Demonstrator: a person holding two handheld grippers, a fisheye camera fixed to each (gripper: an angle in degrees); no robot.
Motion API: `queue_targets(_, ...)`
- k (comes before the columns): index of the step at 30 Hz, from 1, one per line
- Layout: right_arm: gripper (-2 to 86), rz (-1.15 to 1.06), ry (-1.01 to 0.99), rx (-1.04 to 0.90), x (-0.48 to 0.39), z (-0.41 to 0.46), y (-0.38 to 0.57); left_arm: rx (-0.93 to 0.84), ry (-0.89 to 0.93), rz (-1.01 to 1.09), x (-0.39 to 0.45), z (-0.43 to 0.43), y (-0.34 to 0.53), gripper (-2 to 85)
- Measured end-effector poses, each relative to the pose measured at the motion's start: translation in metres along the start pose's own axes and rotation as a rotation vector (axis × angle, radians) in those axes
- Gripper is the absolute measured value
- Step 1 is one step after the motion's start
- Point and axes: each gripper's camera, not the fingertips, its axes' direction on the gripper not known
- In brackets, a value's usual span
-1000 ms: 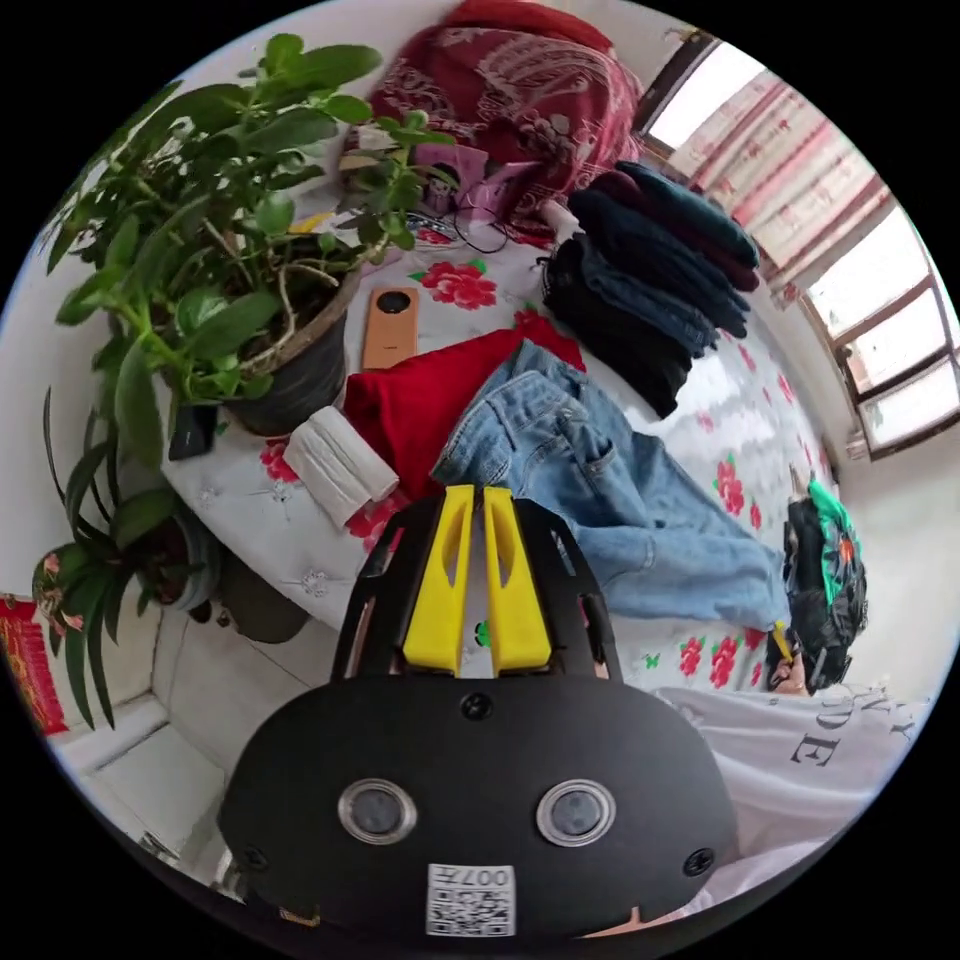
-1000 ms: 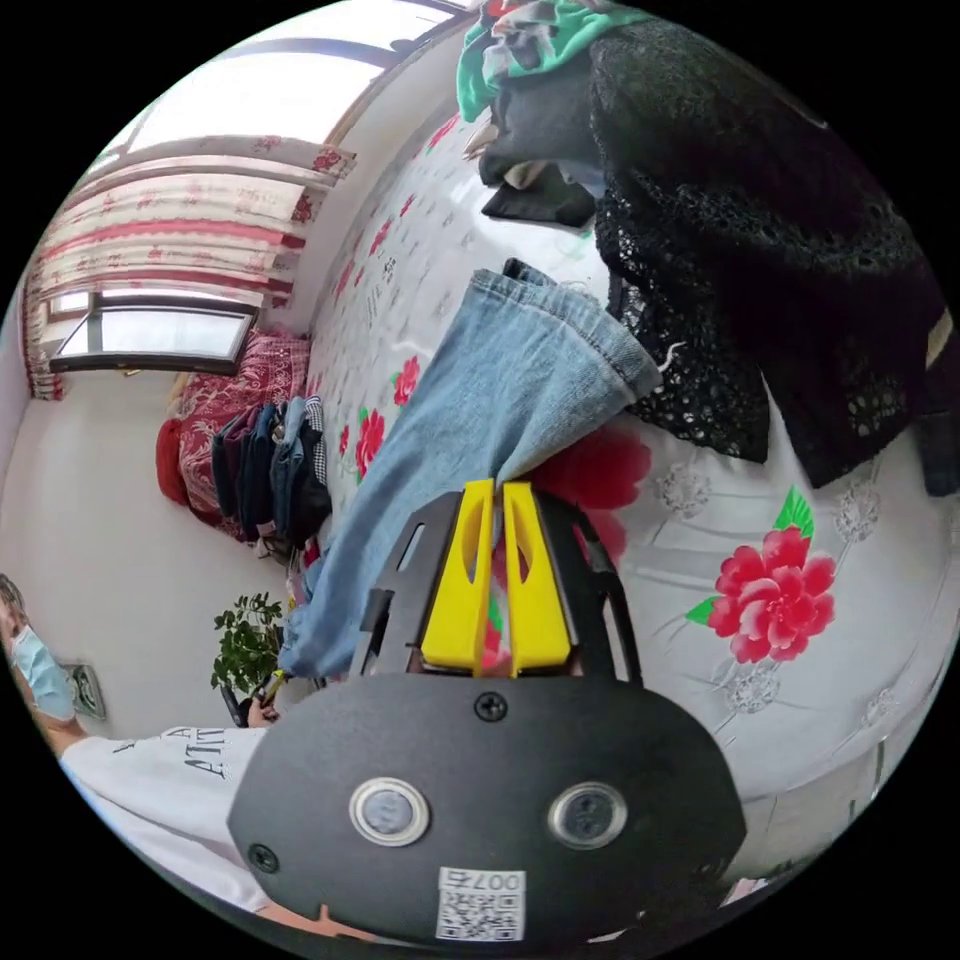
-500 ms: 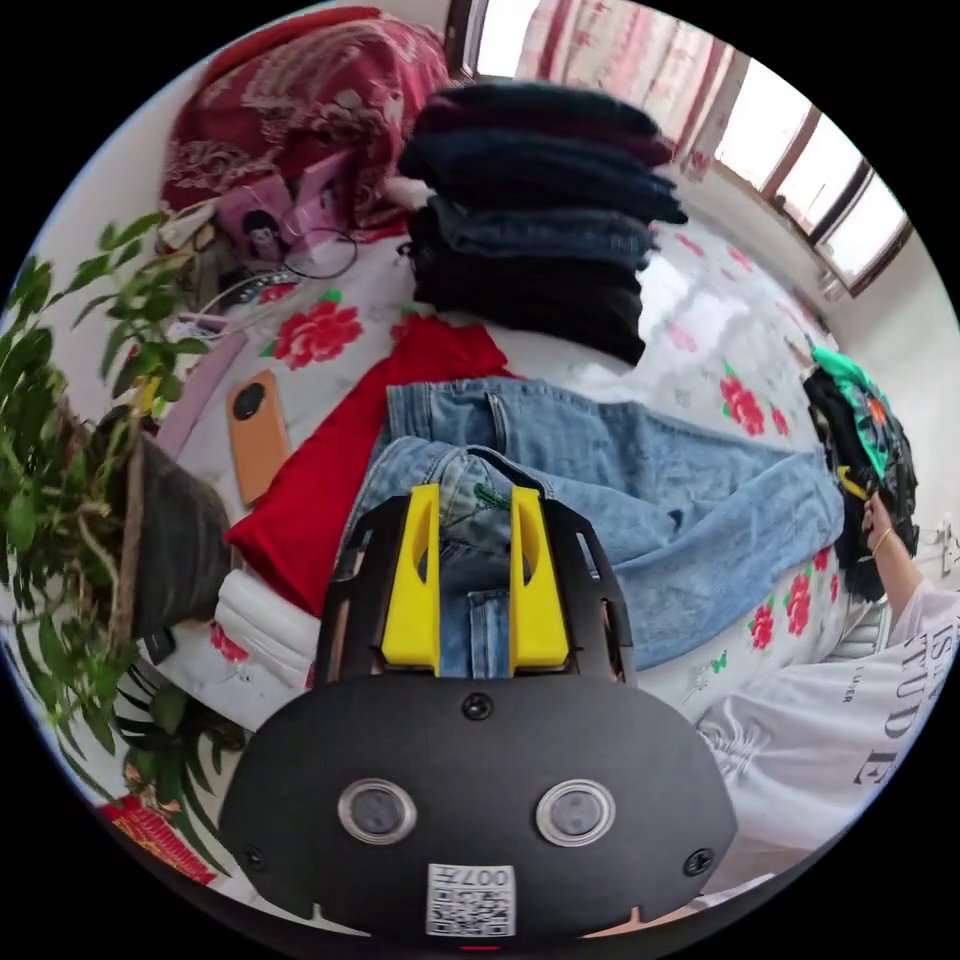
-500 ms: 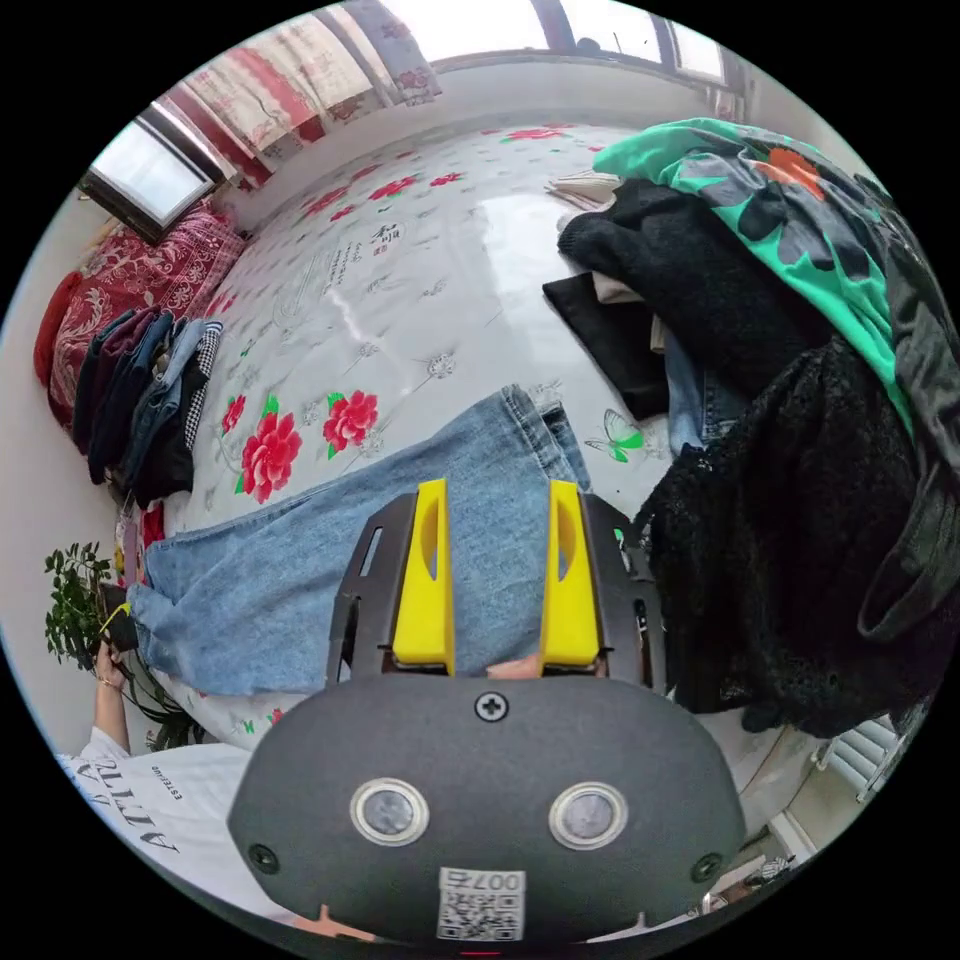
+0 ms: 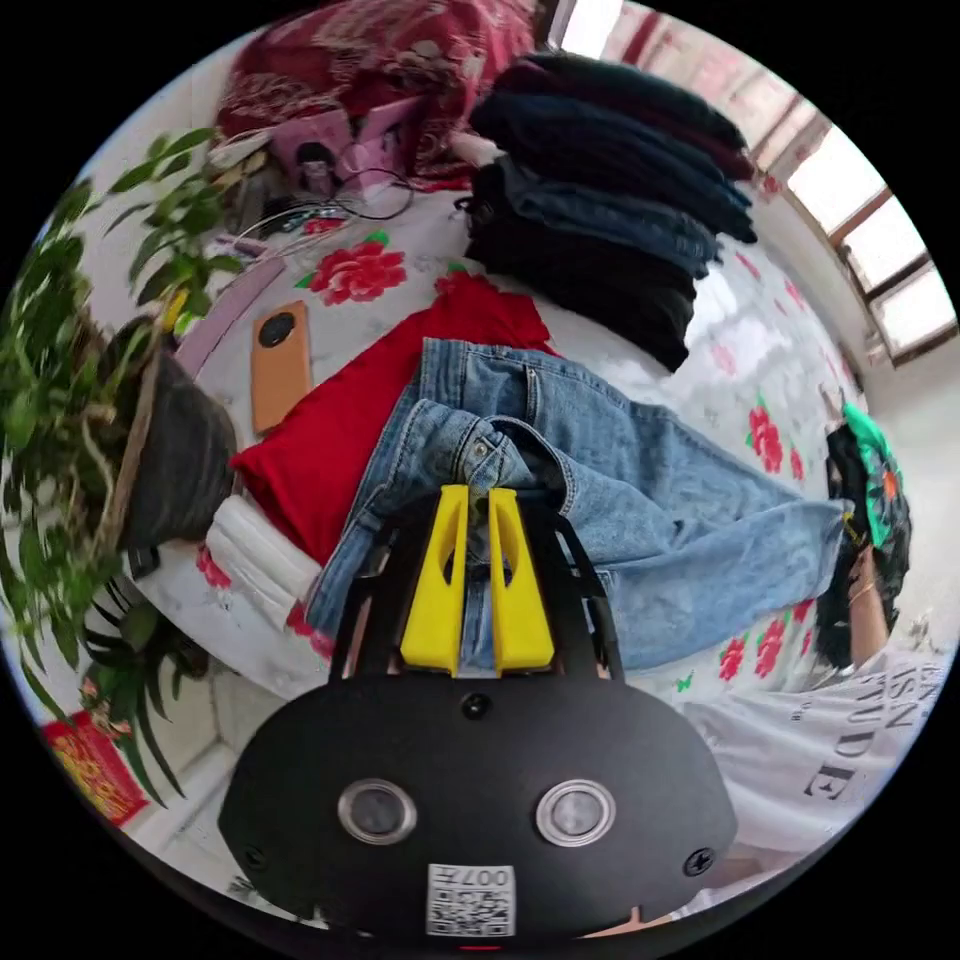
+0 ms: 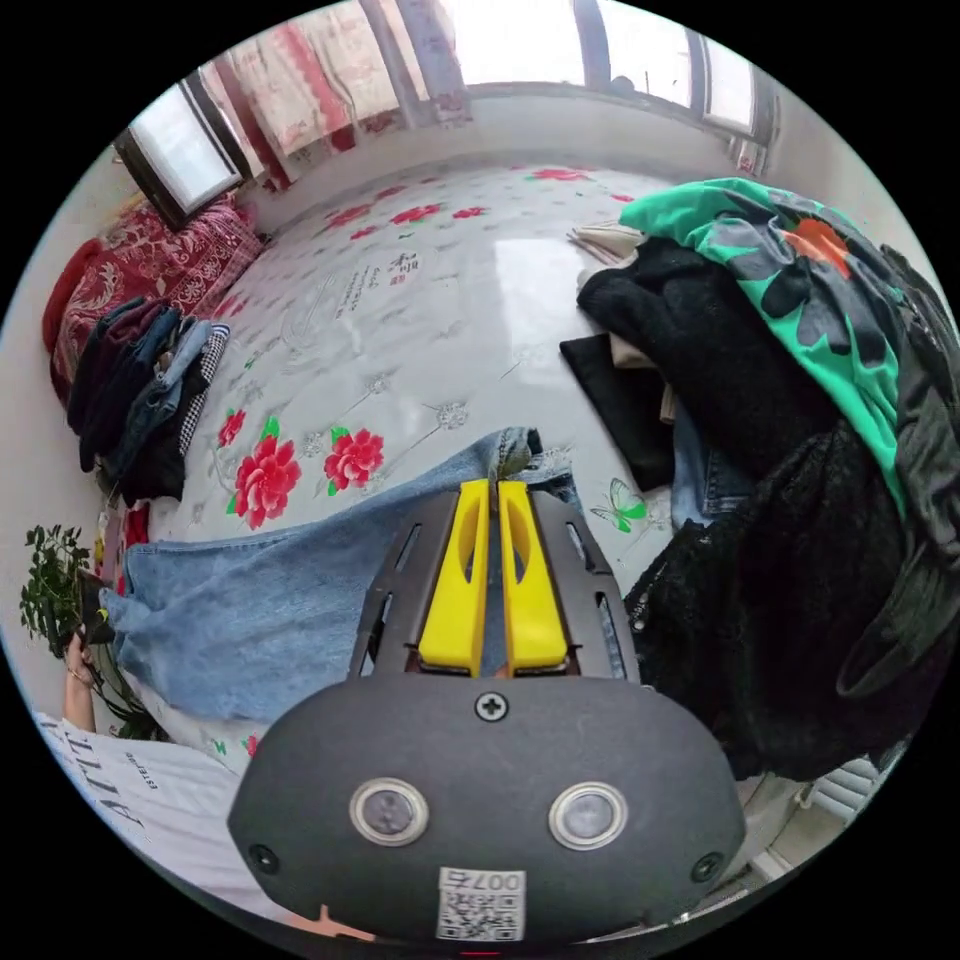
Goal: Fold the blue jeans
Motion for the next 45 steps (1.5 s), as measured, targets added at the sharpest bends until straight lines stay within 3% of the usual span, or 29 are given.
queue_targets(9, -0.1, 0.25, -0.298, 0.442, 0.068, -0.168, 0.133, 0.345, 0.403, -0.397, -0.065, -0.09, 0.128, 2.0)
queue_targets(14, -0.1, 0.25, -0.273, 0.542, 0.072, -0.206, 0.175, 0.488, 0.455, -0.46, -0.068, -0.118, 0.167, 2.3)
queue_targets(19, 0.0, 0.258, -0.254, 0.547, 0.063, -0.194, 0.164, 0.501, 0.427, -0.464, -0.051, -0.113, 0.145, 3.0)
queue_targets(24, 0.8, 0.232, -0.188, 0.405, 0.048, -0.124, 0.076, 0.427, 0.3, -0.318, -0.005, -0.055, 0.027, 5.3)
queue_targets(29, 2.8, 0.277, -0.135, 0.061, 0.038, 0.0, 0.008, 0.288, 0.119, -0.312, 0.047, 0.013, -0.037, 4.5)
queue_targets(35, 3.4, 0.361, -0.218, 0.077, 0.043, 0.045, 0.09, 0.328, 0.095, -0.127, 0.103, 0.003, 0.003, 4.7)
queue_targets(43, 4.9, 0.465, -0.282, 0.05, 0.051, 0.08, 0.162, 0.102, 0.14, 0.317, 0.233, 0.006, 0.079, 6.3)
queue_targets(45, 4.9, 0.439, -0.294, 0.064, 0.039, 0.086, 0.16, 0.043, 0.076, 0.466, 0.275, 0.013, 0.09, 7.5)
